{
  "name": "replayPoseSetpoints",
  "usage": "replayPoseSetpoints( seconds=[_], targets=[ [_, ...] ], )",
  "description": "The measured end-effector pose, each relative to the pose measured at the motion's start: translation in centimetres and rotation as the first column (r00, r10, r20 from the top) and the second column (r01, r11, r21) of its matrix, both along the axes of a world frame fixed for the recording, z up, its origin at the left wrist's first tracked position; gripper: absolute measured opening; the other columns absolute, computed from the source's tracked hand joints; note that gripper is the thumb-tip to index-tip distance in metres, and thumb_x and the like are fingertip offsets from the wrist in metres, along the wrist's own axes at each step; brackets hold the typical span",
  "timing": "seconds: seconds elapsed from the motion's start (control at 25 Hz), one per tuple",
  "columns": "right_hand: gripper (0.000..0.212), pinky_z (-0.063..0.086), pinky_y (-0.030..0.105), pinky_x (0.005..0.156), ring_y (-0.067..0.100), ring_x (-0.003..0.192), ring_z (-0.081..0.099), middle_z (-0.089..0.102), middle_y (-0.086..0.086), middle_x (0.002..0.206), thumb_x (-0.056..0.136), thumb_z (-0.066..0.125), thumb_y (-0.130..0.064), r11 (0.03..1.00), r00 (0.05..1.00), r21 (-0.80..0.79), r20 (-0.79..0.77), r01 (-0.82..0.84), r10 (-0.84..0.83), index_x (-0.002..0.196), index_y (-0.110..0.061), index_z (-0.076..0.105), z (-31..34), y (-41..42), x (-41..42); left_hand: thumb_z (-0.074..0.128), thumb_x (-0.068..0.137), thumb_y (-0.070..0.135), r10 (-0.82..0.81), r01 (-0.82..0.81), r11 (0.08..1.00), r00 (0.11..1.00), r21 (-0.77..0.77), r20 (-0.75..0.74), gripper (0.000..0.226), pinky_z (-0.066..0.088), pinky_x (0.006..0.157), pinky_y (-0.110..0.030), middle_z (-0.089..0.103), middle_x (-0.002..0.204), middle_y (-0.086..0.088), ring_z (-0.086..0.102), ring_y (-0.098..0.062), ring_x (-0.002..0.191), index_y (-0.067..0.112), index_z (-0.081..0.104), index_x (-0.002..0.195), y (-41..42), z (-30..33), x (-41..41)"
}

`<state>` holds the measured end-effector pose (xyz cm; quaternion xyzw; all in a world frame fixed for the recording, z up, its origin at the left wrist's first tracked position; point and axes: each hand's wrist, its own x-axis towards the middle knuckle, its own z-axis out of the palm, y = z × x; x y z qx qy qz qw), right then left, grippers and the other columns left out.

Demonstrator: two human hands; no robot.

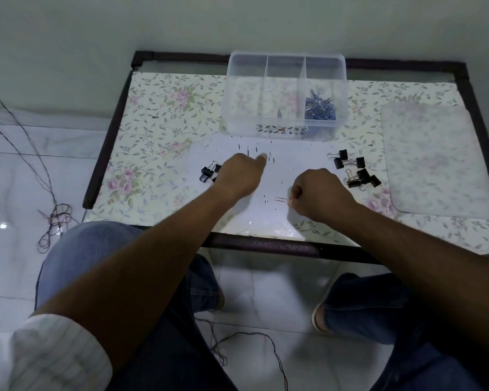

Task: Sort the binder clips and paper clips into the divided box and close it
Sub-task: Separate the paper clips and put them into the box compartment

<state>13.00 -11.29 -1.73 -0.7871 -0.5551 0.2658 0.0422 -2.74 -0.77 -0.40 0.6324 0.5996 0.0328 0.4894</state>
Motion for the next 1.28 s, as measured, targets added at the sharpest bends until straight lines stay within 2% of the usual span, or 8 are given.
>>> replayPoseSetpoints(
  seconds=[0.12, 0.28, 0.4, 0.56, 0.96, 1.08, 1.16, 1.28],
  targets=[
    [0.026, 0.048, 0.025, 0.061, 0.016, 0.071, 0.067, 0.071, -0.004, 0.070, 0.083, 0.073, -0.013, 1.000, 1.000, -0.027, -0.009, 0.001, -0.001, 0.061, -0.026, 0.065, 0.2, 0.3, -0.2, 0.043, 0.108, 0.052, -0.300, 0.352, 0.913, 0.921, 0.205, -0.249, 0.063, 0.042, 0.063, -0.033, 0.052, 0.059, -0.004, 0.055, -0.021, 0.059, 0.011, 0.044, 0.060, -1.1, -1.2, 0.1],
    [0.019, 0.046, 0.026, 0.059, 0.020, 0.072, 0.067, 0.070, -0.002, 0.071, 0.082, 0.068, -0.012, 0.998, 0.999, -0.037, -0.001, -0.053, 0.053, 0.067, -0.023, 0.068, -0.2, 0.0, -0.2, 0.060, 0.100, 0.047, -0.429, 0.511, 0.815, 0.848, 0.271, -0.311, 0.044, 0.058, 0.077, -0.040, 0.076, 0.084, -0.004, 0.071, -0.022, 0.083, 0.009, 0.072, 0.080, -1.2, -1.9, 0.0],
    [0.008, 0.059, 0.035, 0.066, 0.025, 0.070, 0.067, 0.069, 0.004, 0.071, 0.081, 0.073, -0.017, 0.997, 0.993, 0.005, 0.083, -0.078, 0.078, 0.074, -0.014, 0.072, -0.2, -0.1, 0.3, 0.074, 0.091, 0.043, -0.471, 0.603, 0.684, 0.794, 0.410, -0.384, 0.020, 0.053, 0.088, -0.034, 0.078, 0.109, 0.006, 0.068, -0.019, 0.107, 0.026, 0.078, 0.101, -2.1, -1.3, 0.2],
    [0.017, 0.055, 0.034, 0.061, 0.029, 0.067, 0.065, 0.064, 0.009, 0.069, 0.084, 0.068, -0.018, 0.997, 0.990, -0.020, 0.118, -0.075, 0.077, 0.071, -0.009, 0.063, -0.2, -0.1, 0.2, 0.071, 0.093, 0.041, -0.502, 0.679, 0.579, 0.733, 0.451, -0.460, 0.025, 0.046, 0.085, -0.031, 0.075, 0.118, 0.007, 0.066, -0.019, 0.116, 0.034, 0.075, 0.117, -3.1, -2.1, 0.5],
    [0.011, 0.055, 0.032, 0.063, 0.021, 0.069, 0.067, 0.071, 0.004, 0.070, 0.075, 0.076, -0.019, 0.992, 0.993, -0.020, -0.013, -0.121, 0.121, 0.068, -0.012, 0.070, -0.6, -0.2, 0.3, 0.065, 0.084, 0.029, -0.534, 0.670, 0.692, 0.725, 0.267, -0.434, 0.006, 0.048, 0.069, -0.030, 0.071, 0.089, 0.007, 0.067, -0.020, 0.087, 0.025, 0.069, 0.085, -3.0, -2.3, 0.9],
    [0.008, 0.056, 0.028, 0.066, 0.009, 0.069, 0.067, 0.072, -0.007, 0.072, 0.079, 0.082, -0.017, 0.994, 0.988, 0.099, -0.137, -0.055, 0.068, 0.076, -0.018, 0.074, -0.6, 0.1, 1.3, 0.069, 0.086, 0.031, -0.465, 0.534, 0.794, 0.841, 0.291, -0.275, 0.017, 0.050, 0.066, -0.027, 0.073, 0.086, 0.004, 0.068, -0.015, 0.080, 0.015, 0.072, 0.083, -2.1, -2.1, 0.9],
    [0.013, 0.062, 0.030, 0.072, 0.016, 0.071, 0.076, 0.078, -0.001, 0.079, 0.083, 0.083, -0.010, 0.969, 0.872, 0.108, -0.466, 0.223, -0.149, 0.094, -0.016, 0.079, -0.5, 0.5, 2.1, 0.074, 0.089, 0.027, -0.269, 0.260, 0.949, 0.962, 0.178, 0.031, 0.020, 0.047, 0.056, -0.019, 0.072, 0.074, 0.008, 0.063, -0.002, 0.061, 0.008, 0.076, 0.083, -1.2, -1.4, 1.2],
    [0.023, 0.065, 0.030, 0.073, 0.019, 0.077, 0.077, 0.079, 0.011, 0.089, 0.091, 0.077, 0.000, 0.872, 0.458, -0.116, -0.814, 0.475, -0.358, 0.114, -0.005, 0.077, -0.3, 0.9, 2.6, 0.075, 0.091, 0.020, -0.053, 0.055, 0.998, 0.976, -0.006, 0.213, 0.014, 0.034, 0.039, -0.010, 0.053, 0.045, 0.015, 0.042, 0.004, 0.034, 0.008, 0.077, 0.085, -0.8, -0.8, 1.3]
  ],
)
